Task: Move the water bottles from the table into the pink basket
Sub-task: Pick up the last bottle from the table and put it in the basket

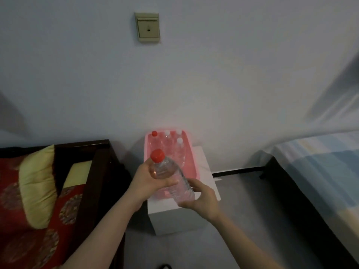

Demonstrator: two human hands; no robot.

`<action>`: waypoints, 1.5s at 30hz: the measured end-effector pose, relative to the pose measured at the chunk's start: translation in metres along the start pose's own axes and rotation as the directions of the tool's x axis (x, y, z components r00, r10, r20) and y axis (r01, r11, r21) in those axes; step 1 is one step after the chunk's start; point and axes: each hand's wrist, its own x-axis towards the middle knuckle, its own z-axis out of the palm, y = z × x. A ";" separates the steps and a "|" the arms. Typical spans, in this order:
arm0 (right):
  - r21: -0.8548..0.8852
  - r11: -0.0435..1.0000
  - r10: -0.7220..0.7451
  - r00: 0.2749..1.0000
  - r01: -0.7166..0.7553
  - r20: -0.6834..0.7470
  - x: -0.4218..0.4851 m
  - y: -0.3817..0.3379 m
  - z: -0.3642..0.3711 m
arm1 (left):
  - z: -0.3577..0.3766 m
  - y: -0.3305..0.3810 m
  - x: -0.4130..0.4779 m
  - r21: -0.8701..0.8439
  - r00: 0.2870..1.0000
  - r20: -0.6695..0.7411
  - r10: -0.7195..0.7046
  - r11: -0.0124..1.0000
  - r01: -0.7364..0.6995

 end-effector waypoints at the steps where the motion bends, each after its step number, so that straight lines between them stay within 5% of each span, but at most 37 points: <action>1: 0.005 1.000 0.010 1.000 -0.010 0.019 0.021 0.005 0.004 | -0.003 -0.005 0.017 0.007 1.000 -0.016 -0.012 1.000 0.012; 10: 0.134 0.975 0.167 0.983 -0.175 0.072 0.185 0.058 0.054 | -0.025 -0.085 0.172 -0.020 0.988 -0.092 -0.124 0.992 0.123; 16: 0.359 0.849 0.386 0.919 -0.387 0.079 0.244 0.103 0.090 | -0.025 -0.131 0.241 -0.032 0.978 -0.072 -0.194 0.981 0.192; 20: 0.628 0.587 0.560 0.816 -0.511 0.141 0.275 0.139 0.115 | -0.016 -0.166 0.276 -0.058 0.966 -0.104 -0.236 0.971 0.231; 25: 0.888 0.016 0.702 0.637 -0.459 0.317 0.299 0.166 0.139 | -0.013 -0.202 0.300 -0.089 0.947 -0.115 -0.301 0.952 0.292; 27: 0.912 -0.134 0.762 0.548 -0.388 0.345 0.305 0.177 0.146 | -0.013 -0.214 0.306 -0.102 0.945 -0.106 -0.309 0.949 0.299; 33: 0.905 -0.210 0.808 0.456 -0.371 0.374 0.323 0.190 0.160 | -0.004 -0.240 0.314 -0.109 0.943 -0.145 -0.299 0.952 0.285; 38: 0.947 -0.205 0.832 0.466 -0.247 0.302 0.330 0.194 0.165 | 0.003 -0.254 0.312 -0.115 0.947 -0.148 -0.285 0.956 0.270; 45: 0.951 -0.162 0.836 0.475 -0.264 0.274 0.337 0.201 0.159 | 0.012 -0.272 0.321 -0.190 0.942 -0.192 -0.275 0.952 0.239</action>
